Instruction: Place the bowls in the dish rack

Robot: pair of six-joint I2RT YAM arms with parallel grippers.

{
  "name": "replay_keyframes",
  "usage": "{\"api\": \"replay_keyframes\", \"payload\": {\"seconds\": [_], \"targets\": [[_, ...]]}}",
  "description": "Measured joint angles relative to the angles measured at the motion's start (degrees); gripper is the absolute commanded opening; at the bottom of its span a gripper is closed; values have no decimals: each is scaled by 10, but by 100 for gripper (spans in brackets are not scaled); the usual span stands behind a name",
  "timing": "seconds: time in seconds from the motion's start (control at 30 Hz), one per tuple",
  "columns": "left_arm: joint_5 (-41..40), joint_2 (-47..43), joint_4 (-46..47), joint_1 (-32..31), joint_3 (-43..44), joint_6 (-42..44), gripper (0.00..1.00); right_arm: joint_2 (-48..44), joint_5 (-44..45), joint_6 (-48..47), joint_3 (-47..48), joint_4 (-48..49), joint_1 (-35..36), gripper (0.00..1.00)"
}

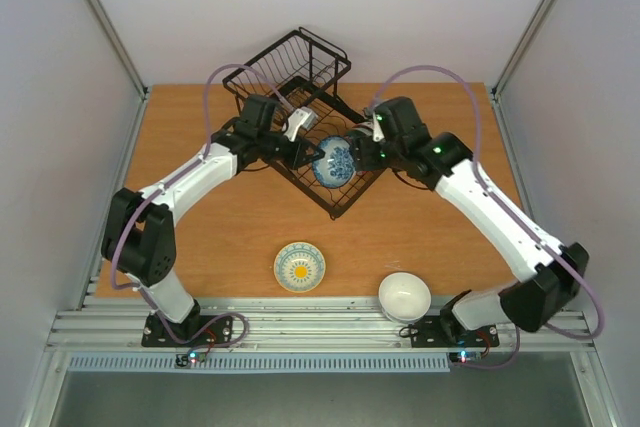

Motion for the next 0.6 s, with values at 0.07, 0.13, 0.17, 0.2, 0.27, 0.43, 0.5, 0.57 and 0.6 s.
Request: {"api": "replay_keyframes", "payload": {"seconds": [0.07, 0.13, 0.17, 0.2, 0.27, 0.43, 0.5, 0.57, 0.6], "targets": [[18, 0, 1, 0, 0, 0, 1, -36, -48, 15, -41, 26, -21, 83], [40, 0, 4, -1, -2, -1, 0, -66, -96, 37, -75, 54, -39, 87], [49, 0, 5, 0, -2, -1, 1, -78, -120, 48, -90, 68, -46, 89], [57, 0, 7, 2, -4, -2, 1, -87, -147, 60, -106, 84, -51, 90], [67, 0, 7, 5, -7, -4, 1, -97, -187, 80, -132, 112, -58, 91], [99, 0, 13, 14, -11, -11, 0, -107, -266, 133, -202, 176, -58, 92], [111, 0, 20, 16, -15, -15, 0, -110, -287, 149, -226, 193, -58, 92], [119, 0, 24, 17, -18, -18, 0, -110, -304, 163, -240, 208, -58, 91], [123, 0, 27, 17, -19, -22, 0, -110, -308, 168, -243, 214, -58, 90]]}}
